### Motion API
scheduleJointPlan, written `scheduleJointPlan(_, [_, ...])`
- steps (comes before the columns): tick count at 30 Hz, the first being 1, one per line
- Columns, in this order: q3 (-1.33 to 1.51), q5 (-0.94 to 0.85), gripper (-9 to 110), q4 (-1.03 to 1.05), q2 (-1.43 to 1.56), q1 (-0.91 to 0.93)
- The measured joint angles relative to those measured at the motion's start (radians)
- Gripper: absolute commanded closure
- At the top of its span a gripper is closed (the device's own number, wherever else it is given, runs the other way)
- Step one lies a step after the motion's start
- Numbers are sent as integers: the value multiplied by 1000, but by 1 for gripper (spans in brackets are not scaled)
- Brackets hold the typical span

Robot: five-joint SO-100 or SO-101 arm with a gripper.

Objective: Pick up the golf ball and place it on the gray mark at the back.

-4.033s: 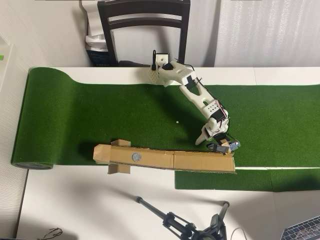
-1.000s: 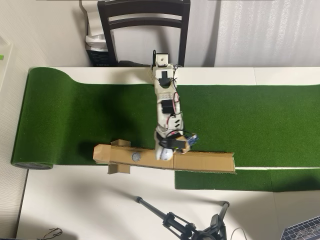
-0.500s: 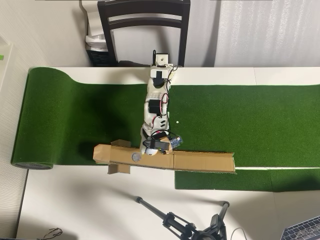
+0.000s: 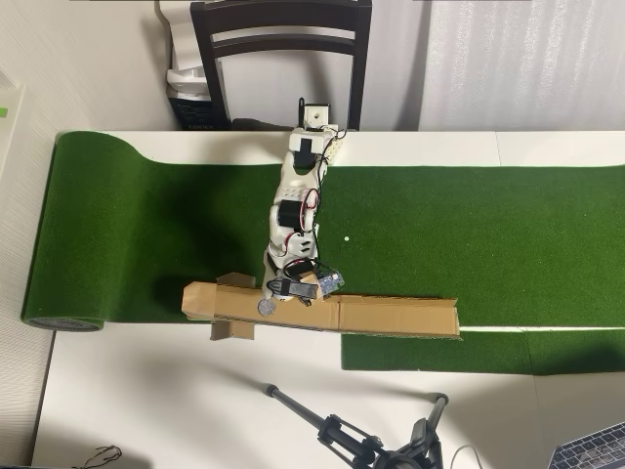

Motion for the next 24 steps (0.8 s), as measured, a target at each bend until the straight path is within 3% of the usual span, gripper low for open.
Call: scheduleJointPlan(24, [0, 0, 90, -20, -97, -8])
